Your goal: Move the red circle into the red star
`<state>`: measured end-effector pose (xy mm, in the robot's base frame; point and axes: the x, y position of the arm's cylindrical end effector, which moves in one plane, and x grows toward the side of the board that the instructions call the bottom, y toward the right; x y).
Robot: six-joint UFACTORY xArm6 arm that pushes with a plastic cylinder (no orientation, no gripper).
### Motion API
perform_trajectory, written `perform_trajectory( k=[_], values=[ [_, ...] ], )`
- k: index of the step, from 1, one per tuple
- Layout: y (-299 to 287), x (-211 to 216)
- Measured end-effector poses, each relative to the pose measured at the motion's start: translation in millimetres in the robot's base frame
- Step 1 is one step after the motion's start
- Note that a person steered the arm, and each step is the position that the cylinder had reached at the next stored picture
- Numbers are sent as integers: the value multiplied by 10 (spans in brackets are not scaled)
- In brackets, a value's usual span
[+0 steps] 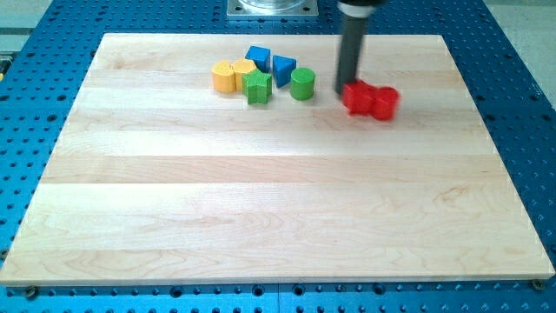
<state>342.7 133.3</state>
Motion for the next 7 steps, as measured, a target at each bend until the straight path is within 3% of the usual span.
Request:
perform_trajectory(
  k=[1,2,3,4,6,7],
  values=[
    [25,-220],
    [56,-165],
    [1029,41],
    [1952,558],
    [794,722],
    [762,687]
  ],
)
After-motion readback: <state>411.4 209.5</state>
